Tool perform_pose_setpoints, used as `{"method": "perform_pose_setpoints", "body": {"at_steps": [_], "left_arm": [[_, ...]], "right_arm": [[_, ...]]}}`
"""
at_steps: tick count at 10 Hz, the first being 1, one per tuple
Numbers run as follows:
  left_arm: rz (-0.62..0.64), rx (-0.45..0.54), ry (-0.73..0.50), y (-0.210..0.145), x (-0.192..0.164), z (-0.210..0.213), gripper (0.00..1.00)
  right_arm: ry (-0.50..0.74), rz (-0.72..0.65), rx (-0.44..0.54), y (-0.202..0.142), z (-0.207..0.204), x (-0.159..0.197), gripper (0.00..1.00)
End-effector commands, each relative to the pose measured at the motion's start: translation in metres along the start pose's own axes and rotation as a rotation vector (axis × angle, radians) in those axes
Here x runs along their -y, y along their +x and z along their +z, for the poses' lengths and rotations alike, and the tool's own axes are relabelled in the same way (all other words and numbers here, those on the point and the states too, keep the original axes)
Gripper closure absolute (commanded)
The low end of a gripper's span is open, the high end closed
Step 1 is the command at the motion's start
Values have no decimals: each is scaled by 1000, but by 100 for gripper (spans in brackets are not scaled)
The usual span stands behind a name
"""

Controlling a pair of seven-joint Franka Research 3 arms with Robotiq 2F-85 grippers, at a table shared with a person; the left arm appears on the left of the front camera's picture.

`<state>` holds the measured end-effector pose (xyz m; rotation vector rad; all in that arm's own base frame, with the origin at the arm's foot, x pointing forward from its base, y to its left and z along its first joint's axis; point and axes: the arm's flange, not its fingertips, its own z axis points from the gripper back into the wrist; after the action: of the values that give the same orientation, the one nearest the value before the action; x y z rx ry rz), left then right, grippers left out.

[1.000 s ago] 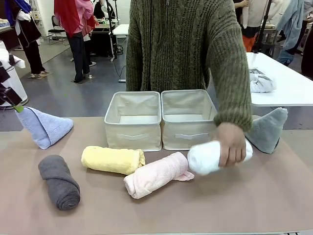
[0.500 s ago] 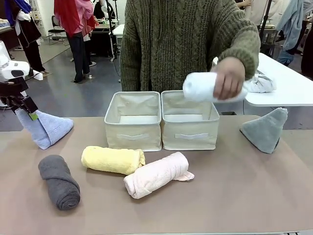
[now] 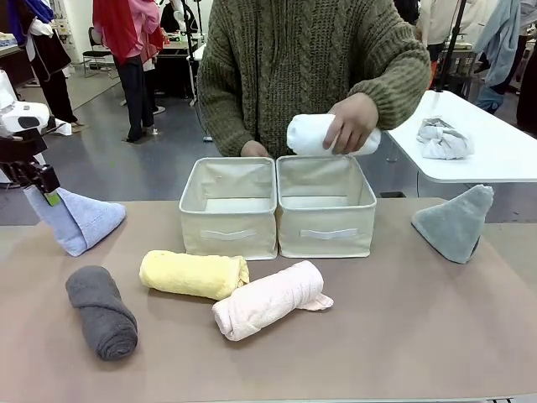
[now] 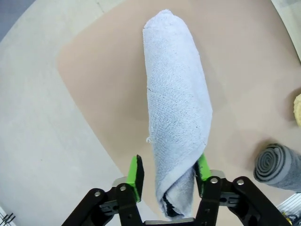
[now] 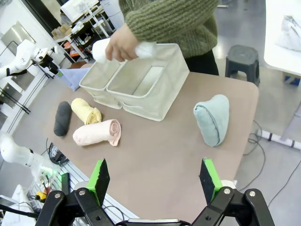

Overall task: Sort the towels based on their folding style.
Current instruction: Pick up one triangle-folded towel and place it in the left Fabric basket.

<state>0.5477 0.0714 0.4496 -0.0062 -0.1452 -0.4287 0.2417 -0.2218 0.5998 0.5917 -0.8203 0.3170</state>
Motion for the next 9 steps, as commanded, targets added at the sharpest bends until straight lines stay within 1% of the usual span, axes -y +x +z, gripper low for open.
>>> {"method": "perform_pose_setpoints", "body": {"at_steps": [1,2,3,7,8,9], "left_arm": [[-5,-26,-25,0,-1,3,100],[-12,-39,-38,0,-2,2,95],[-14,-44,-44,0,-2,2,100],[-31,-49,-70,-6,1,13,100],[-47,-40,-59,-12,7,29,100],[-113,-45,-64,-28,23,65,100]], "right_arm": [[3,6,15,0,-1,2,0],[3,6,15,0,-1,2,0],[3,6,15,0,-1,2,0],[3,6,15,0,-1,2,0],[3,6,15,0,-1,2,0],[3,6,15,0,-1,2,0]]}}
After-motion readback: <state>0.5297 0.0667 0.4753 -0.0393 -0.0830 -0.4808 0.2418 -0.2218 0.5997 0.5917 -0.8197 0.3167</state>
